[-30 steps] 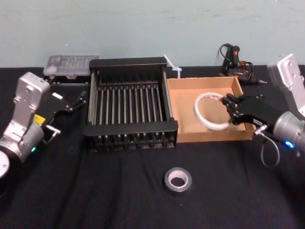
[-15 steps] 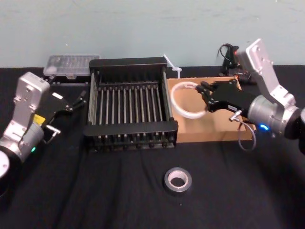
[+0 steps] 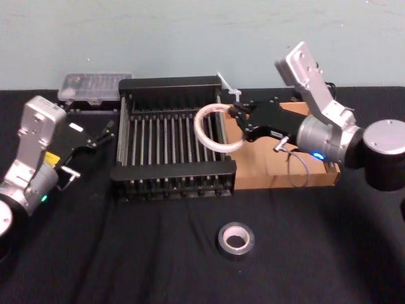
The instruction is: Pick up the white tape and place it into the black box , Pick up the silver tape and place it into the brown box.
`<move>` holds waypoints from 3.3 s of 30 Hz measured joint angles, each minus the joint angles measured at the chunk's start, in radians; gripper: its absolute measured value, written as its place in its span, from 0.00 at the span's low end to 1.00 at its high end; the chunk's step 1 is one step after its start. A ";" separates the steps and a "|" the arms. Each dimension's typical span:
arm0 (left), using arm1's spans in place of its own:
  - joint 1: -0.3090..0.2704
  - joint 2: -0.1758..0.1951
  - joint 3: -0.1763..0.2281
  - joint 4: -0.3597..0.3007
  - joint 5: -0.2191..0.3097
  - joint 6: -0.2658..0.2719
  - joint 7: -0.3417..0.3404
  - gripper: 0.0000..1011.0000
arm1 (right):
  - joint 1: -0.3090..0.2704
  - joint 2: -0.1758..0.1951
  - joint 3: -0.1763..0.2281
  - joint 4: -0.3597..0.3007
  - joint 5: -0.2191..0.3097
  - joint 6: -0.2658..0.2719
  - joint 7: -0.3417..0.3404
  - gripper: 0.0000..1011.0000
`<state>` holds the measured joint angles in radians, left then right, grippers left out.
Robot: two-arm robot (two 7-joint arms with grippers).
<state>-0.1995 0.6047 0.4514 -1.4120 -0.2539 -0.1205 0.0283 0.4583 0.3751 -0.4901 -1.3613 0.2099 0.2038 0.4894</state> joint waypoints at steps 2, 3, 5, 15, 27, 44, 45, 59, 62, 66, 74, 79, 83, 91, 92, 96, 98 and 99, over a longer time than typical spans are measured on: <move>0.000 0.000 0.000 0.000 0.000 0.000 0.000 0.99 | 0.015 -0.010 -0.012 0.017 -0.005 -0.007 0.008 0.08; 0.000 0.000 0.000 0.000 0.000 0.000 0.000 0.99 | 0.020 -0.014 -0.015 0.022 -0.006 -0.009 0.009 0.08; 0.000 0.000 0.000 0.000 0.000 0.000 0.000 0.99 | 0.028 -0.021 -0.023 0.034 -0.008 -0.013 0.013 0.08; 0.000 0.000 0.000 0.000 0.000 0.000 0.000 0.99 | 0.070 -0.066 -0.052 0.094 -0.015 -0.029 0.024 0.08; 0.000 0.000 0.000 0.000 0.000 0.000 0.000 0.99 | 0.080 -0.078 -0.059 0.111 -0.021 -0.038 0.021 0.08; 0.000 0.000 0.000 0.000 0.000 0.000 0.000 0.99 | 0.077 -0.076 -0.057 0.107 -0.019 -0.035 0.020 0.31; 0.000 0.000 0.000 0.000 0.000 0.000 0.000 0.99 | 0.077 -0.076 -0.057 0.107 -0.018 -0.035 0.020 0.36; 0.000 0.000 0.000 0.000 0.000 0.000 0.000 0.99 | 0.076 -0.075 -0.057 0.106 -0.017 -0.034 0.020 0.80; 0.000 0.000 0.000 0.000 0.000 0.000 0.000 0.99 | 0.076 -0.075 -0.057 0.106 -0.017 -0.034 0.020 0.87; 0.000 0.000 0.000 0.000 0.000 0.000 0.000 0.99 | 0.076 -0.075 -0.057 0.106 -0.017 -0.033 0.020 0.97; 0.000 0.000 0.000 0.000 0.000 0.000 0.000 0.99 | 0.070 -0.071 -0.055 0.094 -0.020 -0.032 0.011 0.99; 0.000 0.000 0.000 0.000 0.000 0.000 0.000 0.99 | 0.055 -0.058 -0.044 0.064 -0.017 -0.020 0.008 0.99; 0.000 0.000 0.000 0.000 0.000 0.000 0.000 0.99 | 0.034 -0.038 -0.031 0.019 -0.004 -0.003 0.008 0.99; 0.000 0.000 0.000 0.000 0.000 0.000 0.000 0.99 | -0.055 0.061 0.012 -0.134 0.033 0.037 0.014 0.99; 0.000 0.000 0.000 0.000 0.000 0.000 0.000 0.99 | -0.078 0.087 0.022 -0.167 0.041 0.044 0.016 0.99; 0.000 0.000 0.000 0.000 0.000 0.000 0.000 0.99 | -0.132 0.146 0.045 -0.237 0.062 0.058 0.023 0.99; 0.000 0.000 0.000 0.000 0.000 0.000 0.000 0.99 | -0.155 0.170 0.052 -0.265 0.069 0.064 0.024 0.99; 0.000 0.000 0.000 0.000 0.000 0.000 0.000 0.99 | -0.167 0.182 0.056 -0.279 0.072 0.067 0.024 0.99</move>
<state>-0.1995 0.6047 0.4513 -1.4120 -0.2539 -0.1205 0.0283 0.2913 0.5567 -0.4342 -1.6398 0.2820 0.2711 0.5137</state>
